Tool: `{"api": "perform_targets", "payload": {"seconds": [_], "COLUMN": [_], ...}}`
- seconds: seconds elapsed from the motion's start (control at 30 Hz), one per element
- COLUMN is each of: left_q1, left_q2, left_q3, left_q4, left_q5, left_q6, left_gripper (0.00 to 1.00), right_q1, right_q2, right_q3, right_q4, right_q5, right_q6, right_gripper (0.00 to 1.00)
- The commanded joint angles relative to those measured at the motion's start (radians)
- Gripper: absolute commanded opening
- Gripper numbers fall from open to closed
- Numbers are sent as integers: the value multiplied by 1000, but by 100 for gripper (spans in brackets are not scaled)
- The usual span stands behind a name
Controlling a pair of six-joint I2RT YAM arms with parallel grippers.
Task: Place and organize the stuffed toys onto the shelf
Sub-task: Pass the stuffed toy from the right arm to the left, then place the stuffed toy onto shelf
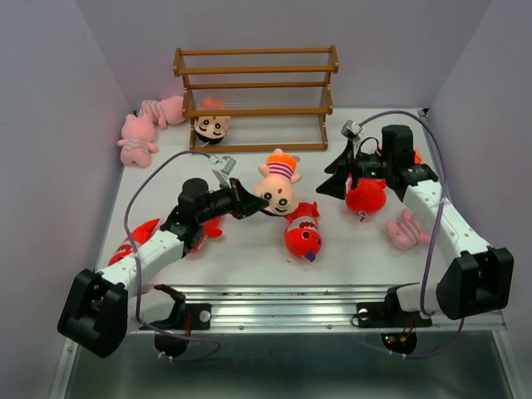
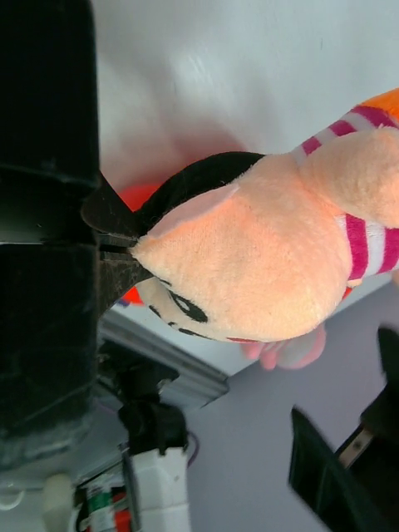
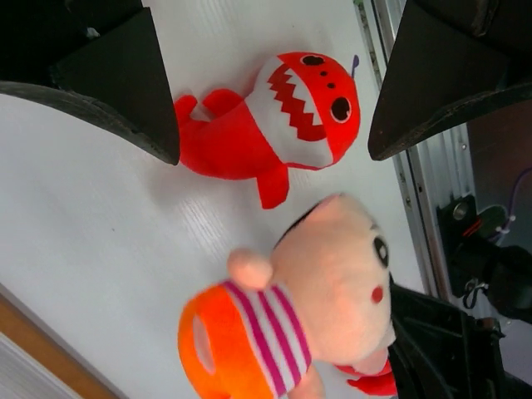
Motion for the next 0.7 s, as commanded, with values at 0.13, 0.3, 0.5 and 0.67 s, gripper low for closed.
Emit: {"api": "perform_targets", "payload": {"seconds": [0.13,0.3,0.5,0.67], "left_q1": [224,242,244,245], "left_q2": [91,259,438,529], "left_q3": [146,270,451,575], "left_q4": [-195,-219,-256,-279], "left_q5": [-24,-55,-85,-131], "left_q6": [148,166,181,181], "left_gripper": [0,0,0,0], "right_q1": [-217,-319,-330,-330], "right_q2": [-133,-156,-159,-166], "right_q3": [-130,-172,-193,-192], "right_q4": [50,48,50,50], "right_q5": [-48,-142,-194,-183], "right_q6": [-15,-32,-27,-26], "right_gripper": [100,100,100,100]}}
